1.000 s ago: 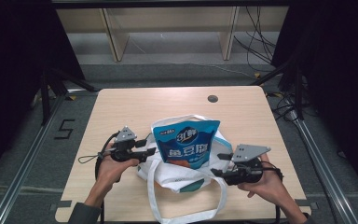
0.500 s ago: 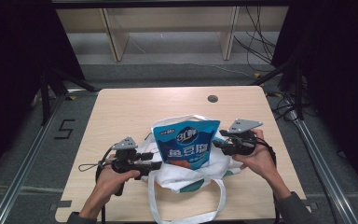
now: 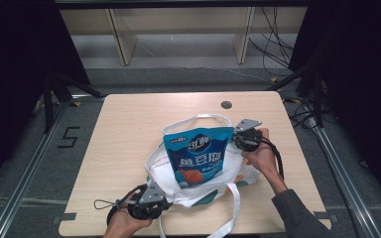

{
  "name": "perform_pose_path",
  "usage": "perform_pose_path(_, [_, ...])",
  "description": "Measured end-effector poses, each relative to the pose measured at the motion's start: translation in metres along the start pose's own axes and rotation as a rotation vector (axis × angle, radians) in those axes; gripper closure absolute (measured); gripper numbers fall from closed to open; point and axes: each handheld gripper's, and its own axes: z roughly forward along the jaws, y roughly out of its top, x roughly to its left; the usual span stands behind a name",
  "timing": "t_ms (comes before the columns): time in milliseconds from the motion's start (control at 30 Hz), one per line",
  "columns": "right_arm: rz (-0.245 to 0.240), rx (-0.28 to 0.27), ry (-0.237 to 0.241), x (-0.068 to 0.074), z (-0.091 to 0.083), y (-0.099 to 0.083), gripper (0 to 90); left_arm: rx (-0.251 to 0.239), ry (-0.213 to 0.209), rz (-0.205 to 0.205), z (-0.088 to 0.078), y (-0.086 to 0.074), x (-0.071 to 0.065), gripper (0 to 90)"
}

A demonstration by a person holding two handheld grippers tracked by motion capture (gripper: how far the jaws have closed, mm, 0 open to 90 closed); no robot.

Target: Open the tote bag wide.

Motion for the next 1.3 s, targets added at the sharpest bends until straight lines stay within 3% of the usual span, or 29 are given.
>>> perform_pose_path(33, [-0.003,0.015,-0.003,-0.004,0.009,-0.005,88.3,0.017,0.006,-0.006,0.004,-0.005,-0.001,84.6])
perform_pose_path(100, [0.041,0.070,0.000,-0.005,0.024,-0.016,88.3,0.023,-0.004,-0.014,0.010,-0.009,-0.002,84.8])
perform_pose_path(167, [0.025,0.098,0.010,-0.007,0.038,-0.027,88.3,0.036,0.018,-0.002,0.010,-0.007,-0.002,84.7])
perform_pose_path(267, [0.023,0.097,0.011,-0.005,0.043,-0.030,87.6,0.037,0.015,-0.010,0.011,-0.006,-0.001,81.2])
perform_pose_path(300, [0.025,0.099,0.013,-0.006,0.041,-0.028,86.1,0.025,-0.003,-0.024,0.010,-0.006,-0.001,78.6])
perform_pose_path(367, [0.045,0.077,0.000,-0.010,0.032,-0.026,73.9,0.012,-0.004,-0.024,0.002,-0.002,0.000,67.8])
perform_pose_path(467, [0.092,0.035,-0.010,-0.012,0.010,-0.021,60.7,-0.054,-0.004,-0.041,-0.017,0.006,-0.002,56.1])
perform_pose_path(500, [0.106,0.019,-0.003,-0.012,0.002,-0.019,59.0,-0.094,-0.007,-0.063,-0.030,0.011,-0.002,51.7])
perform_pose_path(533, [0.096,-0.032,0.013,-0.013,-0.013,-0.018,56.9,-0.122,0.003,-0.081,-0.037,0.015,-0.001,46.7])
perform_pose_path(567, [0.111,-0.054,0.026,-0.011,-0.023,-0.017,56.3,-0.134,0.018,-0.074,-0.043,0.017,0.001,45.9])
perform_pose_path(633, [0.087,-0.090,0.058,-0.005,-0.038,-0.016,56.4,-0.180,0.046,-0.068,-0.058,0.024,0.006,46.0])
perform_pose_path(667, [0.080,-0.091,0.087,0.001,-0.046,-0.016,56.9,-0.210,0.069,-0.089,-0.061,0.027,0.008,48.0])
perform_pose_path(700, [0.063,-0.091,0.112,0.006,-0.049,-0.016,57.8,-0.238,0.115,-0.079,-0.065,0.032,0.014,52.5])
perform_pose_path(733, [0.062,-0.079,0.153,0.015,-0.054,-0.017,59.3,-0.220,0.155,-0.055,-0.067,0.035,0.020,59.4])
perform_pose_path(767, [0.041,-0.073,0.183,0.022,-0.056,-0.019,61.8,-0.206,0.202,0.002,-0.064,0.040,0.027,62.3])
perform_pose_path(800, [0.013,-0.067,0.205,0.028,-0.056,-0.021,66.2,-0.183,0.232,0.007,-0.058,0.042,0.033,66.2])
perform_pose_path(833, [-0.007,-0.056,0.218,0.034,-0.054,-0.024,68.9,-0.180,0.234,0.009,-0.051,0.044,0.042,69.0])
perform_pose_path(900, [-0.029,0.001,0.234,0.046,-0.046,-0.032,74.9,-0.158,0.267,-0.026,-0.028,0.042,0.062,76.1])
perform_pose_path(933, [-0.045,0.034,0.245,0.051,-0.039,-0.038,80.1,-0.158,0.267,-0.026,-0.028,0.042,0.062,84.0])
perform_pose_path(967, [-0.052,0.067,0.267,0.054,-0.034,-0.043,84.1,-0.089,0.289,-0.031,-0.007,0.032,0.075,86.4])
perform_pose_path(1000, [-0.067,0.104,0.278,0.056,-0.029,-0.047,87.4,-0.070,0.276,-0.045,0.002,0.024,0.080,86.7])
perform_pose_path(1033, [-0.084,0.137,0.289,0.059,-0.023,-0.051,89.9,-0.065,0.228,-0.084,0.008,0.017,0.085,89.1])
perform_pose_path(1067, [-0.081,0.154,0.284,0.063,-0.019,-0.056,90.0,-0.080,0.198,-0.152,0.012,0.011,0.086,89.2])
perform_pose_path(1100, [-0.091,0.157,0.282,0.066,-0.015,-0.060,90.0,-0.090,0.194,-0.172,0.012,0.010,0.087,89.2])
perform_pose_path(1133, [-0.086,0.148,0.284,0.066,-0.015,-0.060,90.0,-0.090,0.194,-0.172,0.012,0.010,0.087,89.2])
perform_pose_path(1233, [-0.058,0.140,0.297,0.066,-0.015,-0.061,90.0,-0.062,0.228,-0.099,0.013,0.012,0.085,89.2])
perform_pose_path(1300, [-0.052,0.133,0.287,0.066,-0.015,-0.062,90.0,-0.055,0.224,-0.103,0.012,0.012,0.086,89.2])
